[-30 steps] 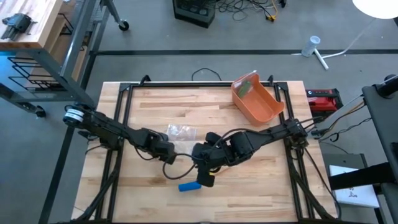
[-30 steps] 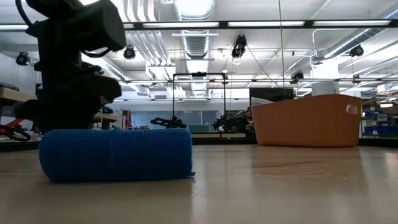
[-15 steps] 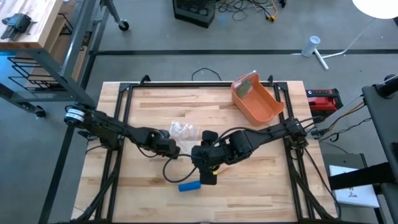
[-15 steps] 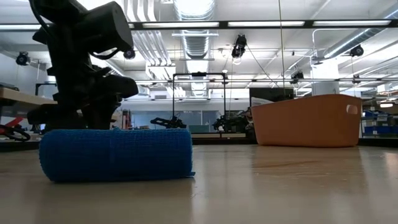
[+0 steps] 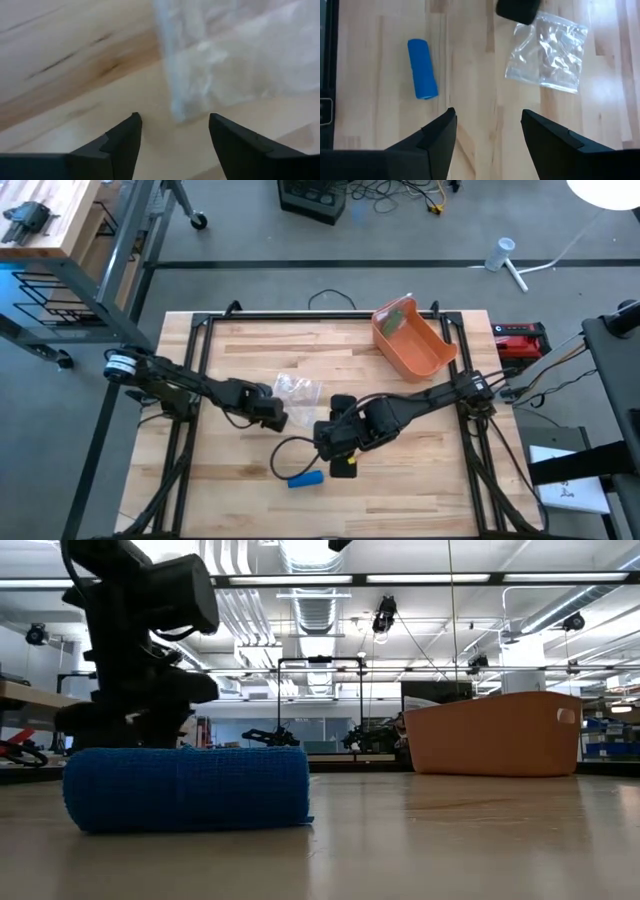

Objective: Roll bandage
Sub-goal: Open the transparent zip bag

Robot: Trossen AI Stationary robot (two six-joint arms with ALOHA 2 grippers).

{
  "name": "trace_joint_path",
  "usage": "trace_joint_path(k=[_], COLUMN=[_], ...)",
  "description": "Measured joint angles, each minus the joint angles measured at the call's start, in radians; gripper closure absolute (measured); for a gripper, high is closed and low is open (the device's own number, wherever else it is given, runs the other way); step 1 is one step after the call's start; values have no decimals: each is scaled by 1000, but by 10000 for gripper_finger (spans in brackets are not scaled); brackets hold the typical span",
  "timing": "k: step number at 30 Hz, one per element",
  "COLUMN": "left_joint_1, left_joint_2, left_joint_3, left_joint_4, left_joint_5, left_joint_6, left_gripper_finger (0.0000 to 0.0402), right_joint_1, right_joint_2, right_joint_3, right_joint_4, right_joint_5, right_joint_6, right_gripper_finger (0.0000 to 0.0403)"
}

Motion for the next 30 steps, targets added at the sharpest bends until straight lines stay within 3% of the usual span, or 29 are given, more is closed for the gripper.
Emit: trace_joint_path(k=[6, 15, 21, 30], left_joint_1=[41, 44, 44, 46], left_joint_2=[14, 22, 46, 69], left_joint_3=[-65, -56, -50, -32], left_joint_4=[240, 245, 260, 256], left_joint_5=[9, -9, -17, 0], left_joint_6=[-23, -69, -80, -9], left_gripper_finger=[160, 185, 240, 361], right_joint_1=[-4, -32, -64, -65], right_joint_2=[1, 0, 1, 1], right_joint_3=[-115, -363, -471, -475], right_joint_4=[131, 351, 389, 409], right_joint_5=[4, 4, 3, 3], right_joint_6=[1, 44, 145, 116], right_gripper_finger=[176, 178, 189, 185])
